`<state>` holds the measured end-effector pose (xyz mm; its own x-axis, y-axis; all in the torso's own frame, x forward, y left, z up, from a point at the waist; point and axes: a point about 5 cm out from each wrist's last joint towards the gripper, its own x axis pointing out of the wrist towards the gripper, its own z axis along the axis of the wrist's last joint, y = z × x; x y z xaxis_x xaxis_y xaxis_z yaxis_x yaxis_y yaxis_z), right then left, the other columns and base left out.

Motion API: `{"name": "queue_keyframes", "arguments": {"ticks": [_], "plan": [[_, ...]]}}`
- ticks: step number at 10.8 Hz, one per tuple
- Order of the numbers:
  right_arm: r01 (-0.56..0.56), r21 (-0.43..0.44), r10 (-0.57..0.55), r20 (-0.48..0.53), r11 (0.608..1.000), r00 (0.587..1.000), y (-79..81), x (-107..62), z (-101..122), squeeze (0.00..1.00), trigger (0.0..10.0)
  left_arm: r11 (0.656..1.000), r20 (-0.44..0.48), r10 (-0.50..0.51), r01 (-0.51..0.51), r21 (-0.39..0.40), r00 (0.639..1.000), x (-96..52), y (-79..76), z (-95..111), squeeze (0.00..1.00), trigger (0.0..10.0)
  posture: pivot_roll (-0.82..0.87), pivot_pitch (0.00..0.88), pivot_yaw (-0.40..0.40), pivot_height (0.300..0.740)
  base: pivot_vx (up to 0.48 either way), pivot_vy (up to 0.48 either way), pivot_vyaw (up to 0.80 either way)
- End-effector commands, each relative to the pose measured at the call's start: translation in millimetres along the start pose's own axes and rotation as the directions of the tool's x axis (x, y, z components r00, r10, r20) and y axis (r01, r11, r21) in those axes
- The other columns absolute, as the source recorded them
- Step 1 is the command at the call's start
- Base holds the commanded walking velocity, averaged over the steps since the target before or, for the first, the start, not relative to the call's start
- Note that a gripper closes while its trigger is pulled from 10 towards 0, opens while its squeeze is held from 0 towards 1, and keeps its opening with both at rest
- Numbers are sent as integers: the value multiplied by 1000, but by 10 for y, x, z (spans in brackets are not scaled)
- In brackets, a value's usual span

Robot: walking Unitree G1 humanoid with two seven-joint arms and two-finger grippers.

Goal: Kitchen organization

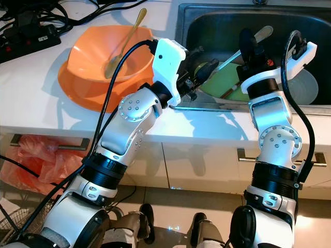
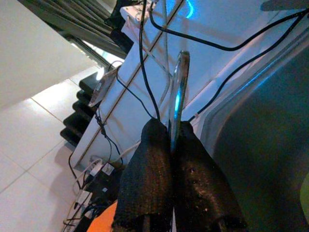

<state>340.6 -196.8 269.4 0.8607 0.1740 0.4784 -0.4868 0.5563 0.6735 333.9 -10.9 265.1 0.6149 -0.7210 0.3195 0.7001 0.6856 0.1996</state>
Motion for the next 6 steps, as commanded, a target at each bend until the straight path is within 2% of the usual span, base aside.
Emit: {"name": "queue_keyframes", "arguments": {"ticks": [1,2,3,4,6], "plan": [[-7,-2,7,10,1000,1000,26,26,30,0,0,1000,28,-14,14,-8,1000,-4,-47,34,0,10000,49,223,30,740,0,0,0],[-7,-2,7,10,1000,1000,26,26,30,0,0,1000,28,-14,14,-8,1000,-4,-47,34,0,10000,49,223,30,740,0,0,0],[148,6,-146,191,989,971,-117,99,382,0,10000,994,42,106,-104,-39,994,-102,120,-4,0,10000,50,213,22,740,0,0,0],[204,40,-208,251,978,945,-161,120,475,0,10000,959,42,281,-279,-50,959,-283,367,-81,0,10000,52,212,22,740,0,0,0],[204,31,-206,240,978,949,-158,127,455,0,10000,949,37,314,-312,-44,949,-345,419,-112,0,10000,52,217,19,740,0,0,0]]}}
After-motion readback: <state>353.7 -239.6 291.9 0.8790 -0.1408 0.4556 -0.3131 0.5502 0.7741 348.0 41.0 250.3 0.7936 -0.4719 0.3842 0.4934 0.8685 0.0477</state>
